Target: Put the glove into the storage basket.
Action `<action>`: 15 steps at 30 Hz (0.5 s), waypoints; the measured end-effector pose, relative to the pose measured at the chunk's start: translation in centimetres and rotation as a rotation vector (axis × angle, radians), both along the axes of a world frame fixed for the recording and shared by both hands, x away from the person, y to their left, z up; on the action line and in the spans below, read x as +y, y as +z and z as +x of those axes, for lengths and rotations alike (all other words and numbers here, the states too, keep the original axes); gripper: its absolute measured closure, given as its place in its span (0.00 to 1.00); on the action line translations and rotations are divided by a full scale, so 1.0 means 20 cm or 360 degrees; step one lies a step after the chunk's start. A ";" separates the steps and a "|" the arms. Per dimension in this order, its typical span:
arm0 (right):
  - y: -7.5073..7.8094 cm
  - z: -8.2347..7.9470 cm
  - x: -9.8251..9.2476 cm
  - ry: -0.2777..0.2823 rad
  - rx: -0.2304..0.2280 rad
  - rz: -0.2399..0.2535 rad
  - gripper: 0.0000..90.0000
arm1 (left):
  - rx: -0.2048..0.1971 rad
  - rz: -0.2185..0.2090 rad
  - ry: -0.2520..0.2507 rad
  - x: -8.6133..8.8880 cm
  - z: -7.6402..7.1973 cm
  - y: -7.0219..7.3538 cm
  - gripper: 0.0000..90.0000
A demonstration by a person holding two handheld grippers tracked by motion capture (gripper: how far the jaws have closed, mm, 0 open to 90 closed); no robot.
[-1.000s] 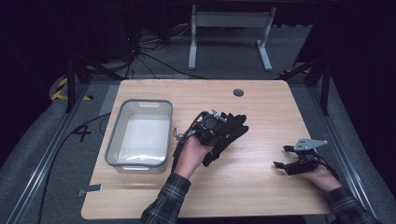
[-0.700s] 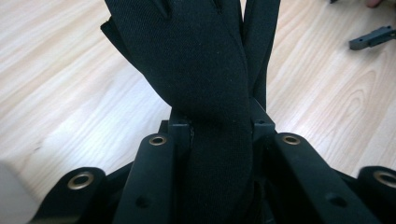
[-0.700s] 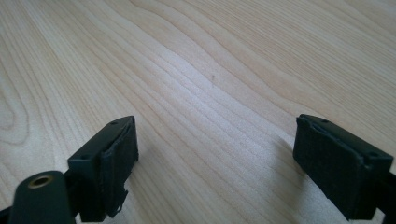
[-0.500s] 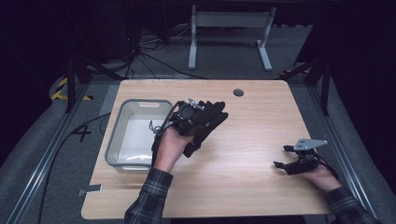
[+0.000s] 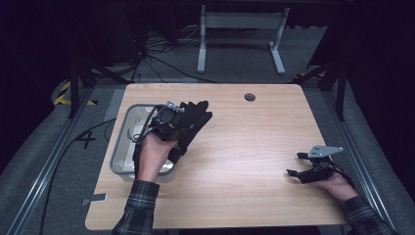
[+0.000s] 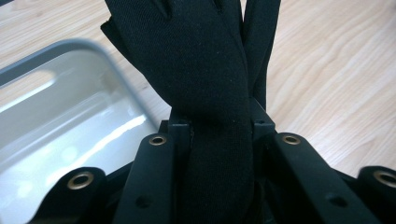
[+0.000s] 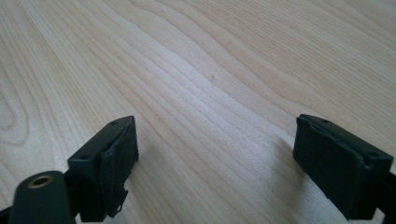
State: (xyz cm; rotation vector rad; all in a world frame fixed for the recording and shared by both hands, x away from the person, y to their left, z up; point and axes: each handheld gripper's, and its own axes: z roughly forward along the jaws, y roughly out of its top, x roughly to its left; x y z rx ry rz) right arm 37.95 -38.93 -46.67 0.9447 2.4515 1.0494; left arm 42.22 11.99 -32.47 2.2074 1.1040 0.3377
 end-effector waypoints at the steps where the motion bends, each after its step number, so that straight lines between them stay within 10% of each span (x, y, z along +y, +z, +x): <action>1: 0.00 0.00 0.00 0.0000 0.0000 0.0000 0.16 | -0.0008 0.0008 0.0020 0.04 0.00 0.00 0.79; 15: 0.00 0.00 0.00 -0.0001 0.0000 0.0000 0.16 | 0.0037 0.0009 0.0205 0.30 0.01 -0.12 0.79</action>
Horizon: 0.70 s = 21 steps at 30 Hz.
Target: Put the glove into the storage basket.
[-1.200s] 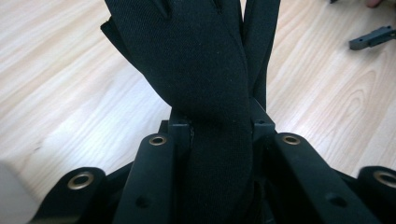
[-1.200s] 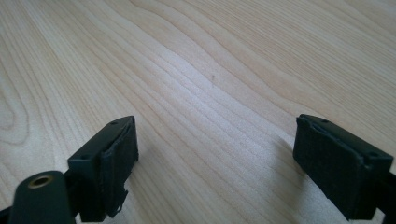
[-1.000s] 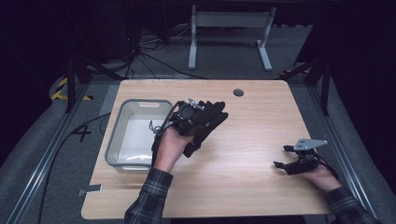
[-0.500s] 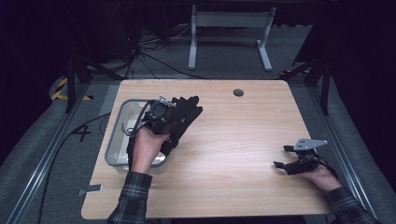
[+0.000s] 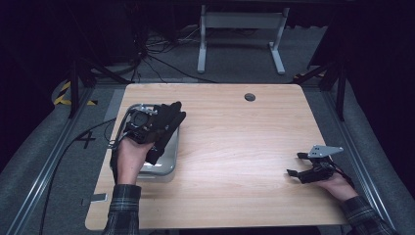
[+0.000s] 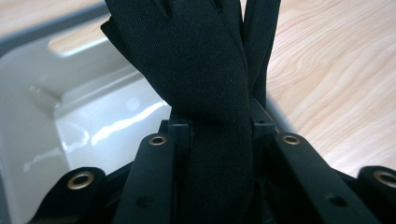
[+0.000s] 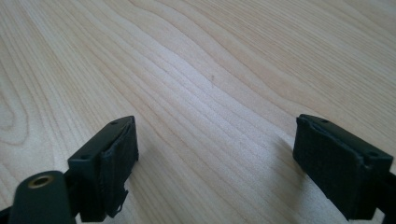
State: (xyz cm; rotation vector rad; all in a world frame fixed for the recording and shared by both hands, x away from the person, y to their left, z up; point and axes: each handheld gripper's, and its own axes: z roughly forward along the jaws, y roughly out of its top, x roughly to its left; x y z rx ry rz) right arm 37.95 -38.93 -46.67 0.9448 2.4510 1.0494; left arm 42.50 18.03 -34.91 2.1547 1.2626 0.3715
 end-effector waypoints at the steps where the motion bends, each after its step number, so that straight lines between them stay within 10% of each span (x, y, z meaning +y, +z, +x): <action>1: 0.00 0.00 0.00 0.0000 0.0000 0.0000 0.16 | 0.0011 -0.0002 0.0010 0.01 0.01 -0.01 0.79; 21: 0.00 0.00 0.00 -0.0004 0.0000 0.0001 0.17 | 0.0238 0.0026 0.0059 0.09 0.15 -0.29 0.79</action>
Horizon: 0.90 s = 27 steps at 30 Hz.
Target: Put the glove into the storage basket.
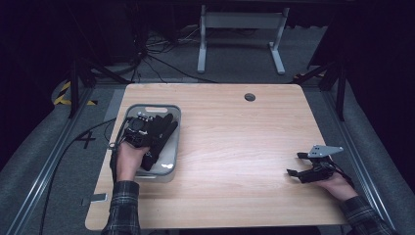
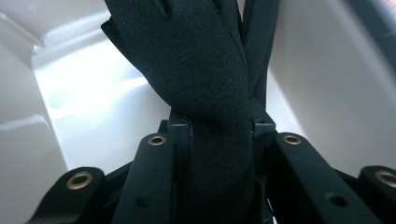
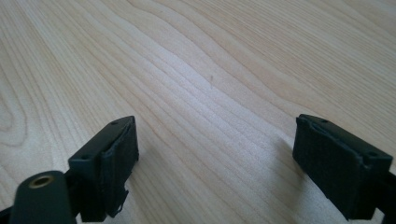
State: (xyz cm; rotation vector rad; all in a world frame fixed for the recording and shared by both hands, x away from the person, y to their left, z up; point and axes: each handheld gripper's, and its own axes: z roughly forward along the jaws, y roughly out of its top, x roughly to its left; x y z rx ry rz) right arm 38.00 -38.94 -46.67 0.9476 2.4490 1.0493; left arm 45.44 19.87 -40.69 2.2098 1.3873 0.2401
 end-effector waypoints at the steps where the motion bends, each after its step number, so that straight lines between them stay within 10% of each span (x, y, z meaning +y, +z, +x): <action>1: 0.00 0.00 0.00 0.0000 0.0000 0.0000 0.17 | 0.0021 0.0011 -0.0001 0.00 0.01 -0.01 0.79; 9: 0.00 0.00 0.00 0.0000 0.0000 0.0000 0.17 | 0.0070 0.0034 0.0040 0.01 0.04 -0.06 0.74; 17: 0.00 0.00 0.00 0.0000 0.0000 0.0000 0.17 | 0.0082 0.0064 0.0097 0.03 0.04 -0.07 0.48; 27: 0.00 0.00 0.00 0.0000 0.0000 0.0000 0.17 | -0.0047 0.0046 0.0148 0.05 0.02 0.01 0.19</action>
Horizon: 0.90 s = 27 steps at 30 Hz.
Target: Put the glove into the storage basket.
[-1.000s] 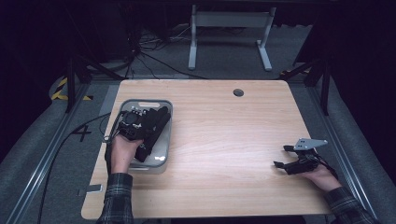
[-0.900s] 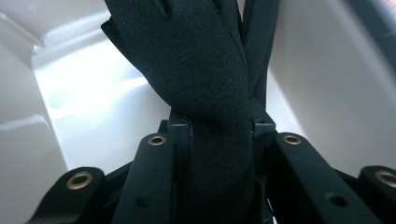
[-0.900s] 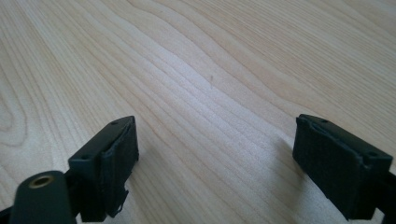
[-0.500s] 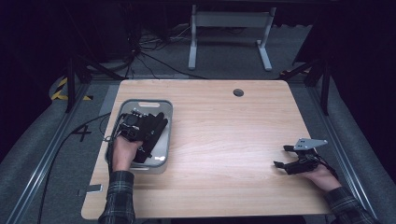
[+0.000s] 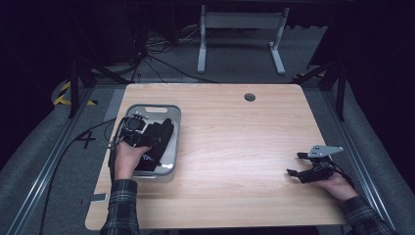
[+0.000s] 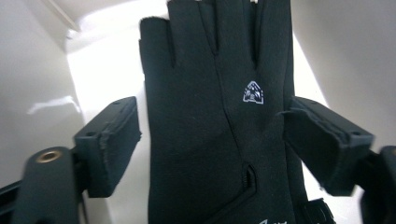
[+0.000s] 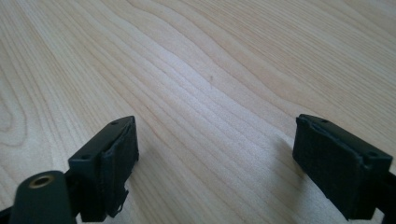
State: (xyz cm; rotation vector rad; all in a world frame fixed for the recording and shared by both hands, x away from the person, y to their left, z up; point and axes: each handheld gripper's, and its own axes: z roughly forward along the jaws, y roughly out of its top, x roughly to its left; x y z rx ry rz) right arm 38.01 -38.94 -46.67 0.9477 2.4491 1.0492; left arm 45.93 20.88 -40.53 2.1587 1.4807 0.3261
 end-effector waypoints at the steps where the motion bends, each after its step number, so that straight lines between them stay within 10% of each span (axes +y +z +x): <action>1: 0.00 0.00 0.00 0.0000 0.0000 0.0000 0.17 | -0.0012 0.0003 -0.0005 0.00 0.00 0.01 0.18; 27: 0.00 0.00 0.00 -0.0002 -0.0001 -0.0003 0.17 | -0.0238 -0.0193 -0.0202 -0.32 -0.12 0.22 0.06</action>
